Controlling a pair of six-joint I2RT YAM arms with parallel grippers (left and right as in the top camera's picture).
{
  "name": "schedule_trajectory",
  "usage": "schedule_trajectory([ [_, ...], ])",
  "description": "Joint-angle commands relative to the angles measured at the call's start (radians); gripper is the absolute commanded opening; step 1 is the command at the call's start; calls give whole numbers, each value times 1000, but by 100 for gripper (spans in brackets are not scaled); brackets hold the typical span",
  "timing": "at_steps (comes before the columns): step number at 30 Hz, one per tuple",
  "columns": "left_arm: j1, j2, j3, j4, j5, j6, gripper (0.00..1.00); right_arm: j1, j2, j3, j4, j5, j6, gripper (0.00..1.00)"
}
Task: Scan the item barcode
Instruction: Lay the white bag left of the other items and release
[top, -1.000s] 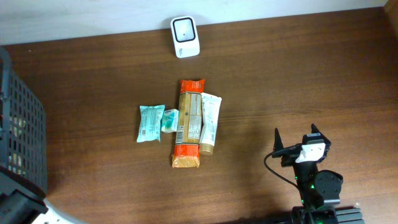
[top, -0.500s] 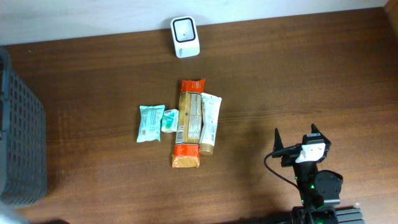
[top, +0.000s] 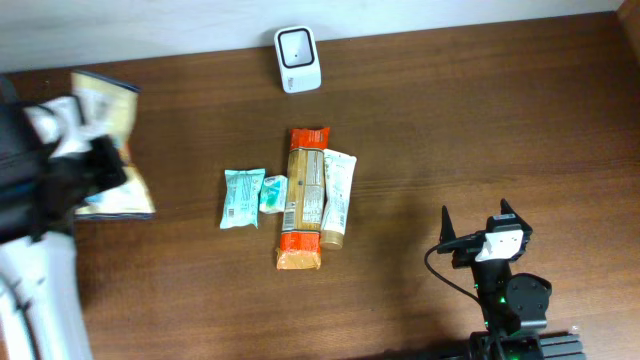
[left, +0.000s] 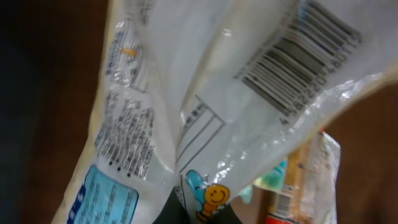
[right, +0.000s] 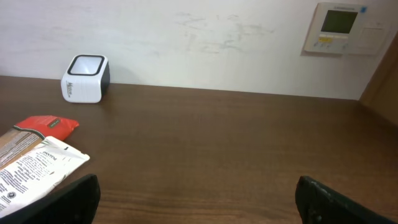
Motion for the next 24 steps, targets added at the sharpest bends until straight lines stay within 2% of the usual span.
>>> schedule_trajectory([
  [1, -143, 65, -111, 87, -97, -95, 0, -4, -7, -7, -1, -1, 5, 99],
  [3, -213, 131, -164, 147, -191, -136, 0, -4, -7, -7, -2, -1, 5, 99],
  [7, -296, 293, -188, 223, -210, -166, 0, -4, -7, -7, -1, -1, 5, 99],
  [10, -317, 407, -188, 225, -200, -233, 0, -4, -7, -7, -1, -1, 5, 99],
  [15, -327, 518, -198, 219, -200, -237, 0, -4, -7, -7, -1, -1, 5, 99],
  [18, -327, 565, -210, 284, -198, -236, 0, -4, -7, -7, -1, -1, 5, 99],
  [20, -328, 580, -210, 284, -140, -236, 0, -4, -7, -7, -1, -1, 5, 99],
  [24, -370, 584, -210, 312, 108, -239, 0, -4, -7, -7, -1, -1, 5, 99],
])
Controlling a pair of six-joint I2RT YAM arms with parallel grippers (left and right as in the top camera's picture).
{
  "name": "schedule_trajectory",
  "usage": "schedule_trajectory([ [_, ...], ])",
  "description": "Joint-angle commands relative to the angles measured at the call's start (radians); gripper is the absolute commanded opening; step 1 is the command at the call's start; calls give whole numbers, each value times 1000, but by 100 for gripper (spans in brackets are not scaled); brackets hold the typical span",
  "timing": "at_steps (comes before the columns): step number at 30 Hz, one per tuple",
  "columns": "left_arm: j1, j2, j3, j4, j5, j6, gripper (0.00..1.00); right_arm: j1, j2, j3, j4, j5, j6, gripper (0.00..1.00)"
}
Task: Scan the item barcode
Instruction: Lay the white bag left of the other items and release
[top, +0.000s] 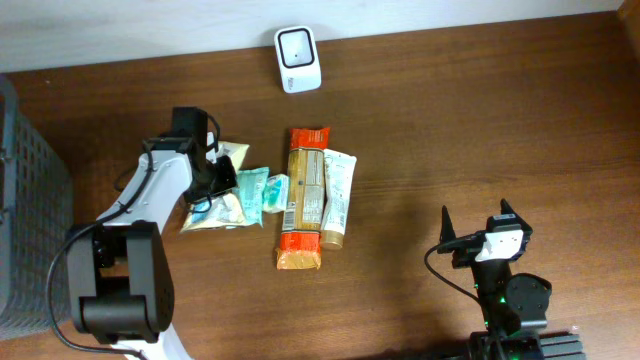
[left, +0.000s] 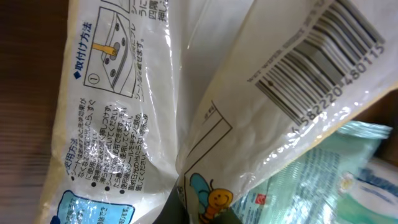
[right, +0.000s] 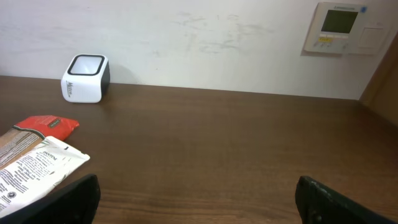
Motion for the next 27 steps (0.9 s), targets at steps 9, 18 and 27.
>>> schedule_trajectory([
  [9, -169, 23, -14, 48, 197, -81, 0, -4, -7, -7, -1, -1, 4, 99],
  [18, -157, 21, 0, 38, 198, -80, 99, -4, -7, -7, -1, -1, 4, 99],
  [27, -142, -185, 307, -144, -57, 209, 99, -4, -7, -7, -1, -1, 4, 99],
])
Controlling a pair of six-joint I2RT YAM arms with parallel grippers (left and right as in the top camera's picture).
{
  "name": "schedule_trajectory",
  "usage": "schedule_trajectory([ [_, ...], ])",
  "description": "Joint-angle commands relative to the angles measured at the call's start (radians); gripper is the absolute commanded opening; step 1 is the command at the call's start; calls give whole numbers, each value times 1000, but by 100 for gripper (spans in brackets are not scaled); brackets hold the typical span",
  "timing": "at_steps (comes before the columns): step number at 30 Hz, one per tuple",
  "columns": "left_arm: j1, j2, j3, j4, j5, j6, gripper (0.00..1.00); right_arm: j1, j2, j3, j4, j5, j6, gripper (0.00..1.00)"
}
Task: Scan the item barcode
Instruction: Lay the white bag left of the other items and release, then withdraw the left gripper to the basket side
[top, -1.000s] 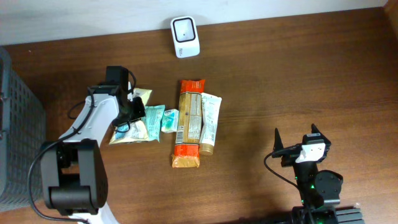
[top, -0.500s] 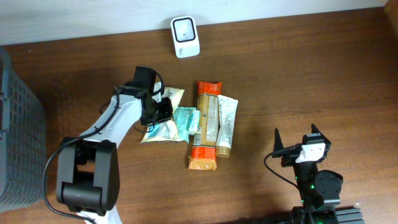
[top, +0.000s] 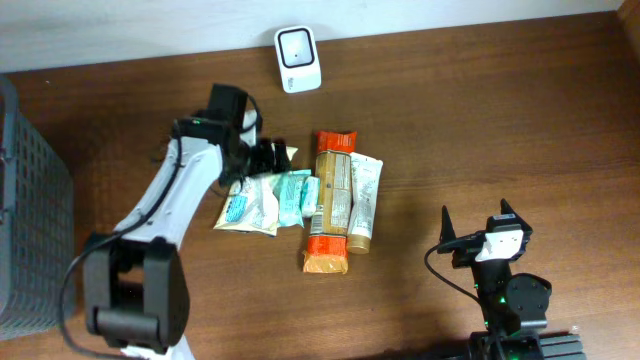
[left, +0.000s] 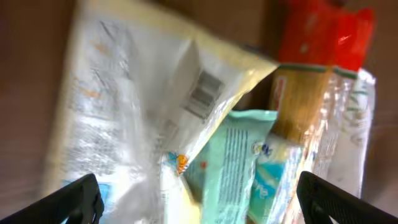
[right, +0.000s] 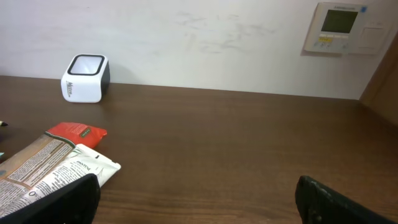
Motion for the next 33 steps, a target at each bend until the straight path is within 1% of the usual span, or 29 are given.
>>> schedule_trajectory([
  [1, 23, -168, 140, -31, -186, 211, 99, -4, -7, -7, -1, -1, 4, 99],
  [3, 63, -279, 179, -41, -335, 241, 99, -4, -7, -7, -1, -1, 4, 99],
  [5, 118, -369, 180, -40, -394, 319, 99, -4, -7, -7, -1, -1, 4, 99],
  [7, 196, -448, 180, -46, -439, 335, 99, -4, -7, -7, -1, -1, 4, 99],
  [8, 243, -482, 180, -48, -439, 365, 99, -4, -7, -7, -1, -1, 4, 99],
  [10, 315, -521, 180, -57, -439, 454, 100, -4, -7, -7, -1, -1, 4, 99],
  [12, 418, -538, 180, -67, -439, 643, 100, -4, -7, -7, -1, -1, 4, 99],
  [14, 483, -535, 180, -75, -414, 651, 99, -4, -7, -7, -1, -1, 4, 99],
  [16, 504, -535, 180, -99, -343, 651, 99, -4, -7, -7, -1, -1, 4, 99],
  [17, 504, -534, 180, -103, -336, 651, 99, -4, -7, -7, -1, -1, 4, 99],
  [31, 504, -534, 180, -119, -334, 651, 99, -4, -7, -7, -1, -1, 4, 99],
  [33, 504, -534, 180, -119, -334, 651, 99, -4, -7, -7, 7, 48, 1, 99],
])
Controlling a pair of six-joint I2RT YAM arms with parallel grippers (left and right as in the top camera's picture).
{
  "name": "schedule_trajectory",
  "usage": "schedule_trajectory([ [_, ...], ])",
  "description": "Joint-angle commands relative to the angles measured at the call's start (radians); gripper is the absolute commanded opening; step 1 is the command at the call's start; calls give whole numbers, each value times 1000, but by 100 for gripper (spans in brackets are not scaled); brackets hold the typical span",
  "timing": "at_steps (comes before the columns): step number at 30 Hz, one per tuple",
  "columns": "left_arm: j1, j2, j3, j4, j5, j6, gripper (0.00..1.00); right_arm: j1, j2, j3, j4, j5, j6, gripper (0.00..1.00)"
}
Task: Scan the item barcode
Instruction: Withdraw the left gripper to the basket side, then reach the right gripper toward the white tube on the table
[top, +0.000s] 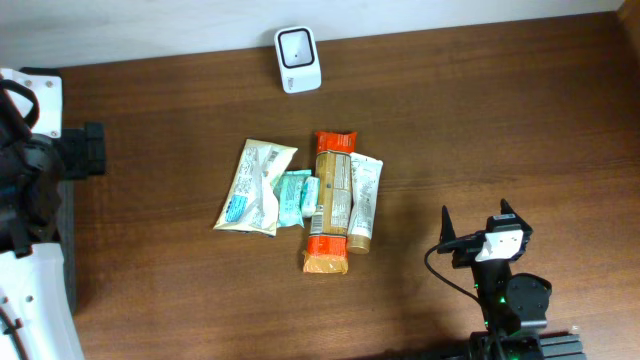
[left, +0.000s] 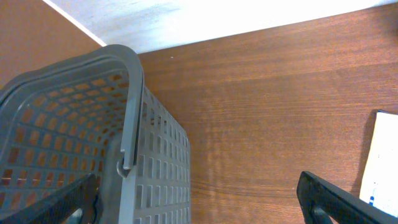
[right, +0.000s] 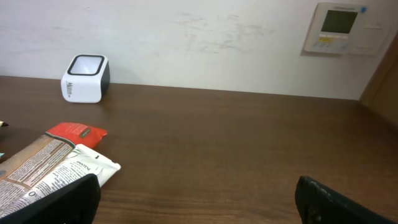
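The white barcode scanner (top: 298, 46) stands at the table's back edge, also in the right wrist view (right: 86, 78). In mid-table lies a row of items: a cream pouch (top: 254, 186), a teal packet (top: 293, 197), a long orange-red pack (top: 330, 200) and a white tube (top: 363, 205). My left gripper (left: 199, 214) is open and empty at the far left, above the basket's edge, well away from the items. My right gripper (right: 199, 205) rests open at the front right, holding nothing.
A grey perforated basket (left: 74, 124) stands at the table's left end, under the left arm. A wall thermostat (right: 341, 26) hangs behind the table. Bare wood (top: 500, 120) lies to the right of the items.
My left gripper was open just over the cream pouch beside the pile. Now it is at the far left by the basket. The pouch stays on the table; the right arm is unmoved.
First my left gripper held the cream pouch up at the far left. Then the pouch lay against the teal packet, still gripped. Then the gripper was open over it and the row of items sat further right. Now the arm is away at the left.
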Motion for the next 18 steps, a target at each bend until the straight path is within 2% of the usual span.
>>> schedule_trajectory([
  [1, 4, -2, 10, 1, 14, 19, 99, -4, -8, -7, 9, 68, 0, 99],
  [6, 4, -2, 10, 1, 14, 19, 99, -4, -7, -7, 43, 84, 5, 99],
  [9, 4, -2, 10, 1, 14, 19, 99, -4, -7, -7, 142, -71, 4, 99],
  [12, 4, -2, 10, 1, 14, 19, 99, -4, 30, 18, 132, -259, 4, 99],
  [16, 4, -2, 10, 1, 14, 19, 99, -4, 256, 231, 69, -397, 4, 99],
  [18, 4, -2, 10, 1, 14, 19, 99, -4, 468, 434, -37, -476, 0, 98],
])
